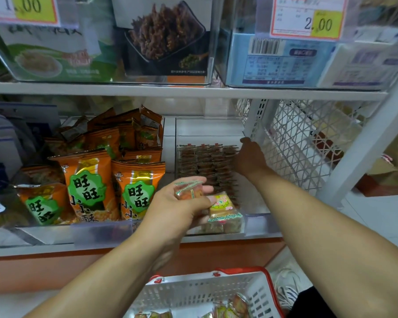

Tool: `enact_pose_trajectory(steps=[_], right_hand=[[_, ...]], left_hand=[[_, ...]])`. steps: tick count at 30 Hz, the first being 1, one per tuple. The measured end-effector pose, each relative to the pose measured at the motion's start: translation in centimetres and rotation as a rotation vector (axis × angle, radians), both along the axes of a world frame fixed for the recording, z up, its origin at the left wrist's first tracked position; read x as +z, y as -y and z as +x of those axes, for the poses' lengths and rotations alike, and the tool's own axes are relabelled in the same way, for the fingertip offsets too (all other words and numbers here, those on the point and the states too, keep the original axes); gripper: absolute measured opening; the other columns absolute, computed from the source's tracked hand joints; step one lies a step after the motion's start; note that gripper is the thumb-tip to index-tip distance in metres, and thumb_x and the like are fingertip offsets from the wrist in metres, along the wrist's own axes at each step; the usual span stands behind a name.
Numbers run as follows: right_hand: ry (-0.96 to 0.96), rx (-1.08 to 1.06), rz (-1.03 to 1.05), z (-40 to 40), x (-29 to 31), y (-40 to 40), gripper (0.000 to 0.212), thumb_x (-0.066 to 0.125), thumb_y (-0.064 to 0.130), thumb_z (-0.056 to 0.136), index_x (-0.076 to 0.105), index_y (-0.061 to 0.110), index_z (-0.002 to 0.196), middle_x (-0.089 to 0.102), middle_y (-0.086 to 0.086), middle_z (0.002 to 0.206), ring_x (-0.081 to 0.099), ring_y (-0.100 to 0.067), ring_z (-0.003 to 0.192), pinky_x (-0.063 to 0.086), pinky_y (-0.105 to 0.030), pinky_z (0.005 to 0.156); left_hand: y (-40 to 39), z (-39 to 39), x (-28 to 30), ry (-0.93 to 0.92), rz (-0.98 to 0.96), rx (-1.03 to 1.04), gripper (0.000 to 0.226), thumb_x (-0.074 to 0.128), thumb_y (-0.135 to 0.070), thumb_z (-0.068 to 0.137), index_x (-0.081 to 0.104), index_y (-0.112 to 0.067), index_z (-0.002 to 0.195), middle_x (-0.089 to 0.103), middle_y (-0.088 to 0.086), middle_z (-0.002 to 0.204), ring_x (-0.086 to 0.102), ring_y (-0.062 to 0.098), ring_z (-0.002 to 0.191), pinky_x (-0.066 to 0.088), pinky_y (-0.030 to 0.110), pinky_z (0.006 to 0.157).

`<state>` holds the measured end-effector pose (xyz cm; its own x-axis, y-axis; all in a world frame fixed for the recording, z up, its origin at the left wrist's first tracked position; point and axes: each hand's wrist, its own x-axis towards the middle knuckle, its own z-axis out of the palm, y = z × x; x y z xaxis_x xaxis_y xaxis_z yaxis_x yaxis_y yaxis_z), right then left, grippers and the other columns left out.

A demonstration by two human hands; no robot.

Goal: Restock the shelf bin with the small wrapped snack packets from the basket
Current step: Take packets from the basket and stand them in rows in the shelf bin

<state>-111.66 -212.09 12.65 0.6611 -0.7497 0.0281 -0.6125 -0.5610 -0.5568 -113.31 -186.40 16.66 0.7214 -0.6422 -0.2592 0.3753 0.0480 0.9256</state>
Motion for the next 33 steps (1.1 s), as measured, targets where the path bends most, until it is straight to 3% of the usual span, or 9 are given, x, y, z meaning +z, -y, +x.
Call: enact_pose_trajectory(steps=[2,4,8,13,17,20,24,28,33], right_hand=[[0.015,0.121,-0.075,-1.0,2.8,-1.4,0.049,0.049,0.003,0.096,0.045,0.013,0.143,0.052,-0.016,0.139,0.053,-0.03,0.123,0.043,-0.032,0.098],[0.057,0.185,-0.049,-2.6,5.8,-3.6,0.026,0.056,0.023,0.1,0.059,0.02,0.125,0.067,-0.007,0.119,0.067,-0.022,0.093,0.051,-0.029,0.081],[0.002,0.417,0.54,-7.6,9.8,-8.9,0.037,0.071,0.046,0.088,0.064,0.02,0.113,0.068,-0.007,0.078,0.068,-0.019,0.058,0.061,-0.039,0.055],[0.12,0.465,0.614,-9.9,10.1,-11.4,0.048,0.077,0.01,0.085,0.058,0.015,0.129,0.059,-0.011,0.077,0.06,-0.025,0.067,0.056,-0.036,0.062],[0.267,0.357,0.844,-10.6,9.6,-11.4,0.042,0.072,0.008,0.084,0.064,0.008,0.125,0.057,-0.016,0.091,0.061,-0.023,0.077,0.055,-0.03,0.064],[0.244,0.4,1.119,-11.2,9.5,-11.2,0.041,0.07,0.011,0.079,0.069,0.007,0.12,0.072,-0.017,0.108,0.069,-0.019,0.087,0.061,-0.03,0.079],[0.284,0.421,1.178,-10.9,9.3,-11.5,0.027,0.064,0.0,0.087,0.069,0.0,0.113,0.072,-0.019,0.109,0.067,-0.024,0.095,0.062,-0.033,0.081],[0.422,0.316,1.084,-10.7,8.4,-12.6,0.018,0.066,-0.004,0.087,0.061,0.008,0.1,0.071,-0.015,0.094,0.067,-0.023,0.078,0.061,-0.029,0.063],[0.461,0.295,1.059,-10.5,7.1,-14.0,0.029,0.063,0.0,0.092,0.067,0.014,0.117,0.077,-0.003,0.095,0.068,-0.014,0.076,0.056,-0.023,0.061]], left_hand=[[-0.2,0.0,0.2,0.019,-0.026,0.039,0.036,0.077,0.004,0.083,0.073,-0.02,0.11,0.08,-0.004,0.1,0.069,0.007,0.064,0.054,0.017,0.057],[-0.3,0.1,0.4,0.027,-0.051,0.075,0.037,0.077,0.004,0.083,0.072,-0.02,0.11,0.08,-0.003,0.1,0.068,0.007,0.062,0.053,0.018,0.056],[-0.8,0.1,0.7,0.011,-0.083,0.101,0.035,0.076,0.0,0.084,0.07,-0.019,0.113,0.08,-0.003,0.095,0.068,0.006,0.064,0.053,0.018,0.055],[-1.5,0.1,1.2,-0.096,-0.059,0.066,0.049,0.082,-0.027,0.077,0.066,-0.013,0.121,0.079,0.005,0.098,0.077,0.013,0.082,0.06,0.026,0.062],[-2.6,0.4,2.4,-0.368,-0.146,-0.067,0.053,0.069,-0.046,0.089,0.06,-0.009,0.125,0.074,0.02,0.113,0.076,0.034,0.098,0.063,0.046,0.075],[-3.4,0.6,2.5,-0.413,-0.215,-0.068,0.04,0.05,-0.031,0.102,0.06,-0.003,0.128,0.07,0.026,0.121,0.072,0.041,0.104,0.062,0.052,0.08],[-3.6,0.5,2.2,-0.264,-0.192,0.021,0.03,0.064,-0.014,0.093,0.065,-0.004,0.121,0.076,0.02,0.109,0.077,0.031,0.095,0.064,0.038,0.07],[-4.3,0.9,1.9,0.15,-0.045,0.077,0.069,0.089,-0.024,0.057,0.066,-0.024,0.123,0.078,0.0,0.097,0.075,0.011,0.084,0.057,0.017,0.068],[-4.3,0.9,1.5,0.471,0.019,0.133,0.07,0.096,-0.015,0.057,0.066,-0.028,0.12,0.075,-0.005,0.093,0.069,-0.005,0.083,0.05,0.007,0.069]])
